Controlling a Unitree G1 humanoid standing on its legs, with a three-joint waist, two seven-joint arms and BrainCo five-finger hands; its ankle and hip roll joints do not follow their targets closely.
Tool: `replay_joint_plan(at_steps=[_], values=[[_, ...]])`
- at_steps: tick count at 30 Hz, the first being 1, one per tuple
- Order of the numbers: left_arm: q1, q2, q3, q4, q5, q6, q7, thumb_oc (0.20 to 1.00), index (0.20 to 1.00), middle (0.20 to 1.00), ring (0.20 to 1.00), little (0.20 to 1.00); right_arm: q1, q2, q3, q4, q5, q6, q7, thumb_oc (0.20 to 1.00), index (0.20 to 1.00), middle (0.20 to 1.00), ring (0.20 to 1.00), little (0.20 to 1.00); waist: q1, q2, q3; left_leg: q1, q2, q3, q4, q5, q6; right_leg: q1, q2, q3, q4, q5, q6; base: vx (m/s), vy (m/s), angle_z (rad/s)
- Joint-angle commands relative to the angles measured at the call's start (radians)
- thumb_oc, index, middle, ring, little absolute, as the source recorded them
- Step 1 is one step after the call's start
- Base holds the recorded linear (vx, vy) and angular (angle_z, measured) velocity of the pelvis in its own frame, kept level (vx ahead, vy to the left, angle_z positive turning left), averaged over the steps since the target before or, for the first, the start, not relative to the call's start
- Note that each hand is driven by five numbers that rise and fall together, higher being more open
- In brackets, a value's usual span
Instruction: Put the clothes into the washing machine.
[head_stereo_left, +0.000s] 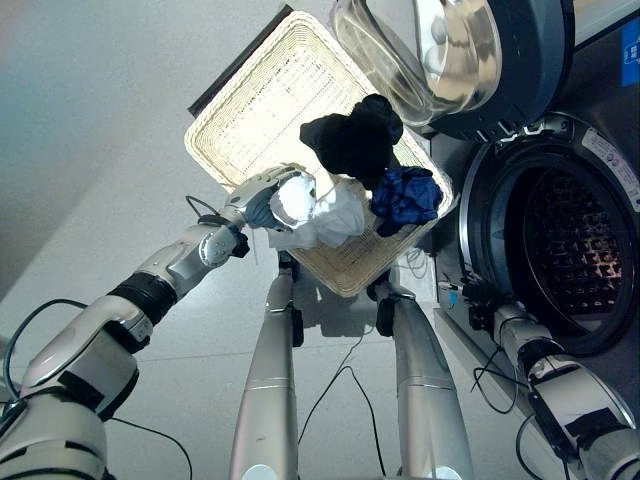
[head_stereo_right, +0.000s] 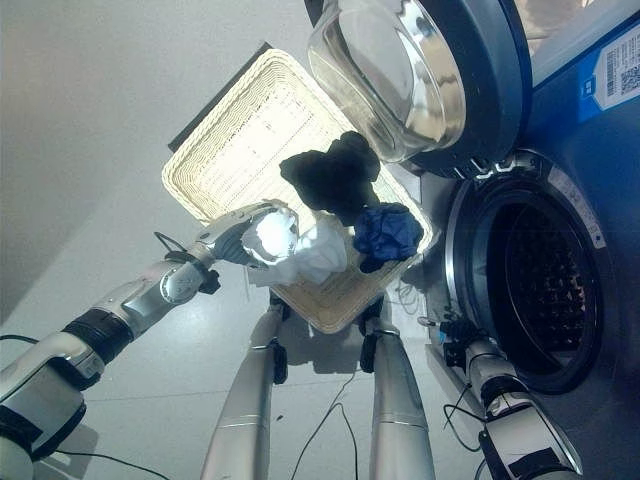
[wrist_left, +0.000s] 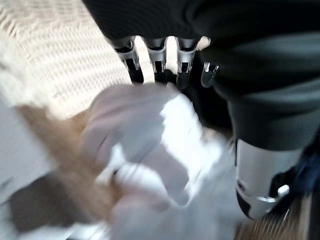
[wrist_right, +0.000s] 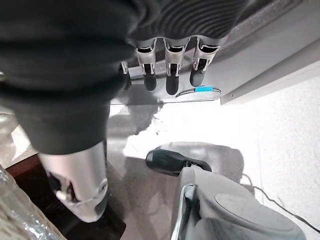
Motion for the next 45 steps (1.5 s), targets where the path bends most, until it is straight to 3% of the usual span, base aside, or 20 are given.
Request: replay_joint_plan(at_steps=[1,9,14,18,22,23,27,34,40,41,42,43,44,45], values=[[0.006,-0.017,0.022,0.030,0.020,0.043,-0.072,1.000,1.000,1.000,1.000,1.000,0.028,-0.065,0.034,-0.006,0.027,-0.015,0.013,1.000,1.000,1.000,1.000,1.000,-0.007,0.009,-0.021,-0.026,-0.066,0.027,0.170,-0.164,0.031,0.037,0.046,0.011,-0.258,0.223,0.108,0.00,0.000,0.00],[-0.022,-0.048,-0.026,0.154,0.150,0.143,-0.066,1.000,1.000,1.000,1.000,1.000,-0.004,-0.059,0.055,-0.002,0.030,-0.014,0.017,1.000,1.000,1.000,1.000,1.000,-0.018,-0.003,-0.021,-0.034,-0.060,0.028,0.163,-0.155,0.027,0.035,0.055,0.017,-0.271,0.231,0.109,0.00,0.000,0.00],[-0.054,-0.091,-0.033,0.270,0.288,0.185,0.087,1.000,1.000,1.000,1.000,1.000,-0.021,-0.040,0.079,0.005,0.041,-0.017,0.011,1.000,1.000,1.000,1.000,1.000,-0.025,-0.019,-0.021,-0.040,-0.056,0.026,0.162,-0.151,0.024,0.031,0.060,0.020,-0.272,0.233,0.109,0.00,-0.003,-0.02],[-0.083,-0.129,-0.028,0.340,0.363,0.152,0.236,1.000,1.000,1.000,1.000,1.000,-0.037,-0.022,0.096,0.003,0.051,-0.018,0.006,1.000,1.000,1.000,1.000,1.000,-0.030,-0.034,-0.021,-0.046,-0.058,0.022,0.155,-0.146,0.021,0.028,0.067,0.020,-0.279,0.237,0.109,0.00,-0.012,-0.07],[-0.092,-0.150,-0.026,0.375,0.382,0.134,0.275,1.000,1.000,1.000,1.000,1.000,-0.041,-0.014,0.103,0.002,0.055,-0.020,0.001,1.000,1.000,1.000,1.000,1.000,-0.032,-0.039,-0.021,-0.048,-0.060,0.020,0.153,-0.145,0.020,0.026,0.069,0.021,-0.279,0.238,0.108,0.00,-0.002,-0.01],[-0.094,-0.174,-0.028,0.418,0.405,0.107,0.340,1.000,1.000,1.000,1.000,1.000,-0.047,-0.006,0.111,0.000,0.060,-0.021,-0.004,1.000,1.000,1.000,1.000,1.000,-0.036,-0.043,-0.021,-0.050,-0.062,0.017,0.151,-0.144,0.019,0.023,0.072,0.022,-0.281,0.240,0.108,0.00,0.000,0.00],[-0.085,-0.206,-0.023,0.467,0.416,0.071,0.423,1.000,1.000,1.000,1.000,1.000,-0.052,0.011,0.124,0.002,0.064,-0.034,-0.012,1.000,1.000,1.000,1.000,1.000,-0.040,-0.049,-0.021,-0.050,-0.064,0.016,0.145,-0.141,0.019,0.022,0.077,0.024,-0.285,0.242,0.106,0.00,0.001,-0.02],[-0.062,-0.248,-0.006,0.519,0.412,-0.013,0.498,1.000,1.000,1.000,1.000,1.000,-0.057,0.028,0.137,0.000,0.072,-0.042,-0.026,1.000,1.000,1.000,1.000,1.000,-0.043,-0.057,-0.021,-0.051,-0.066,0.015,0.141,-0.138,0.017,0.022,0.083,0.026,-0.288,0.243,0.104,0.00,0.001,-0.03],[-0.032,-0.283,-0.001,0.546,0.400,-0.037,0.476,1.000,1.000,1.000,1.000,1.000,-0.060,0.034,0.140,0.003,0.072,-0.048,-0.029,1.000,1.000,1.000,1.000,1.000,-0.043,-0.058,-0.021,-0.053,-0.068,0.016,0.137,-0.134,0.017,0.020,0.087,0.028,-0.289,0.244,0.104,0.00,0.000,0.00],[-0.021,-0.293,0.003,0.555,0.387,-0.035,0.465,0.837,0.837,0.837,0.837,0.837,-0.061,0.038,0.141,0.005,0.073,-0.050,-0.031,1.000,1.000,1.000,1.000,1.000,-0.043,-0.060,-0.021,-0.053,-0.069,0.014,0.135,-0.135,0.018,0.020,0.088,0.028,-0.290,0.245,0.104,0.00,0.000,0.00],[-0.019,-0.294,0.004,0.556,0.385,-0.035,0.465,0.837,0.837,0.837,0.837,0.837,-0.061,0.038,0.142,0.005,0.074,-0.050,-0.031,1.000,1.000,1.000,1.000,1.000,-0.043,-0.060,-0.021,-0.053,-0.069,0.013,0.135,-0.135,0.018,0.020,0.088,0.028,-0.290,0.245,0.104,0.00,0.000,0.00],[-0.011,-0.302,0.010,0.563,0.375,-0.034,0.462,0.404,0.404,0.404,0.404,0.404,-0.064,0.042,0.143,0.009,0.074,-0.053,-0.033,1.000,1.000,1.000,1.000,1.000,-0.042,-0.060,-0.021,-0.052,-0.069,0.014,0.131,-0.132,0.020,0.019,0.090,0.028,-0.290,0.246,0.104,0.00,0.000,0.00],[-0.009,-0.305,0.012,0.567,0.371,-0.034,0.460,0.260,0.260,0.260,0.260,0.260,-0.065,0.043,0.143,0.010,0.075,-0.053,-0.032,1.000,1.000,1.000,1.000,1.000,-0.042,-0.060,-0.021,-0.052,-0.069,0.014,0.130,-0.132,0.020,0.019,0.090,0.028,-0.290,0.246,0.104,0.00,0.000,0.00],[-0.008,-0.308,0.019,0.575,0.369,-0.038,0.457,0.200,0.200,0.200,0.200,0.200,-0.070,0.044,0.145,0.013,0.076,-0.053,-0.031,1.000,1.000,1.000,1.000,1.000,-0.041,-0.060,-0.021,-0.051,-0.068,0.015,0.126,-0.130,0.020,0.019,0.091,0.026,-0.292,0.246,0.104,0.00,0.000,0.00]])
